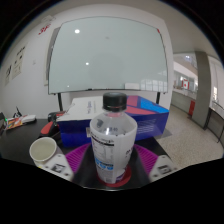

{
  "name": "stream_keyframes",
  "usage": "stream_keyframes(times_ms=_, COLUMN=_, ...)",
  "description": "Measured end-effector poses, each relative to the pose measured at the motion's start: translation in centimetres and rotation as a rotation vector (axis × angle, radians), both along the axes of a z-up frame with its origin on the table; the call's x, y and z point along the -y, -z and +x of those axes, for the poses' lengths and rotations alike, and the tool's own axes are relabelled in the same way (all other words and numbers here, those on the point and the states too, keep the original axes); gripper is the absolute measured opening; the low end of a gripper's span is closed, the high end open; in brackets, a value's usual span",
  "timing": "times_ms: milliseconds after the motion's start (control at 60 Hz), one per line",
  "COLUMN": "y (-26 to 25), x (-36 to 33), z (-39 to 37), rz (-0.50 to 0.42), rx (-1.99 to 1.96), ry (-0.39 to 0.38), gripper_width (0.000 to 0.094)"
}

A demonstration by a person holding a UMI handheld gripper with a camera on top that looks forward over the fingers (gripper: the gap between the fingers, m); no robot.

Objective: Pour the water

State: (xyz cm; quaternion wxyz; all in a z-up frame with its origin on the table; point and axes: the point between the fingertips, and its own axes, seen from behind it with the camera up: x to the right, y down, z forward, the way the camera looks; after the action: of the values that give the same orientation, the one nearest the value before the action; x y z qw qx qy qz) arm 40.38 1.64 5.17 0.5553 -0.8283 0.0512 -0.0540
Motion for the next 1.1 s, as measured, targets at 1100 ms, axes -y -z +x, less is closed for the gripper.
stream_keyframes(times_ms=1100, y=-14.3, x=41.5, z=-10.8, rz=-0.028, rx=0.09, ry=0.053, gripper_width=0.0839)
